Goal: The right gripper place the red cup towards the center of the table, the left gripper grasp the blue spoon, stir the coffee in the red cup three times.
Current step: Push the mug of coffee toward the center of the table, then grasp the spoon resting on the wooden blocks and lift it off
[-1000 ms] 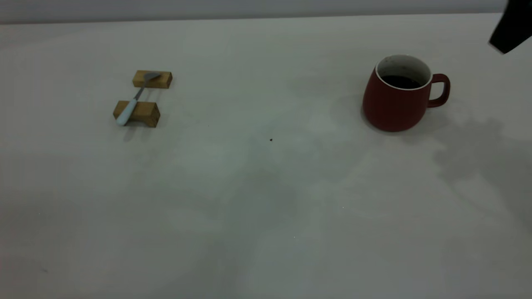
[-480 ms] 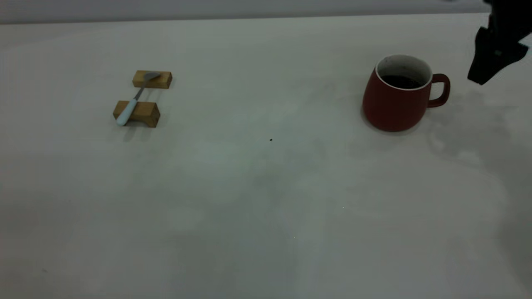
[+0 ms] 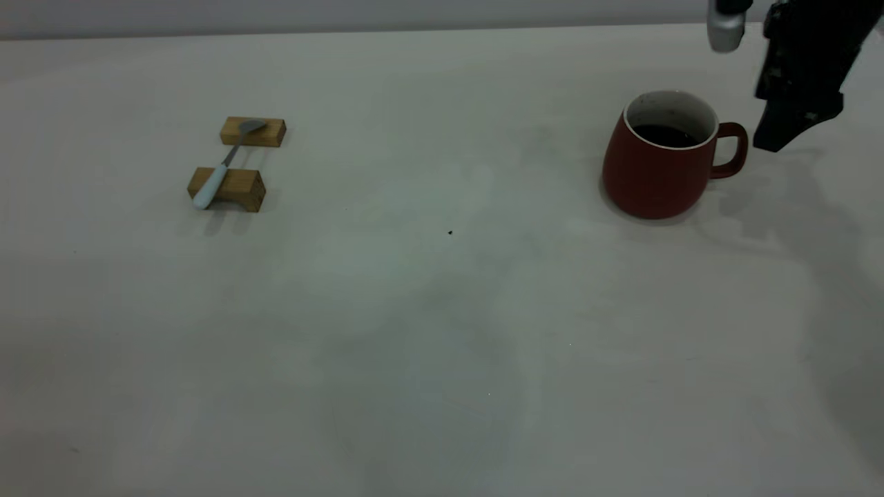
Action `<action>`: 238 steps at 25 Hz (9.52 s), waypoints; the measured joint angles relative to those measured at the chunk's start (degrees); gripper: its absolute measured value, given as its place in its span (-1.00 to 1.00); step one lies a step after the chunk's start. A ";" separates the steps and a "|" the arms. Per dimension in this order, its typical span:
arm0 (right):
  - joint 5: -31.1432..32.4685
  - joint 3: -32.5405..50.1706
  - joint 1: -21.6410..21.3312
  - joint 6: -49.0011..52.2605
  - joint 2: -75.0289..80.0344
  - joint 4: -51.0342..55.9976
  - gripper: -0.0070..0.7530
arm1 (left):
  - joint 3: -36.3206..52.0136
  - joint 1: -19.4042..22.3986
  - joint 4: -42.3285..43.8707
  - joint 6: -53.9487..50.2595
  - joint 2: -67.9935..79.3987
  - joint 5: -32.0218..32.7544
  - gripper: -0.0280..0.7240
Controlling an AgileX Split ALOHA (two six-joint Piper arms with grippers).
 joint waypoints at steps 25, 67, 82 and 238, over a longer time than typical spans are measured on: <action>-3.92 -0.28 6.70 -10.68 3.38 7.13 0.26 | 0.00 0.00 0.00 0.00 0.00 0.00 0.48; -9.48 -0.28 21.52 -2.62 3.54 20.18 -0.23 | 0.00 0.00 0.00 0.00 0.00 0.00 0.48; 0.19 -0.28 21.59 6.02 -2.95 16.55 0.93 | 0.00 0.00 0.00 0.02 0.00 0.00 0.48; 31.88 57.49 -1.13 77.79 -130.76 -4.99 -0.36 | -44.53 -10.32 3.02 -8.97 133.73 -48.52 -0.45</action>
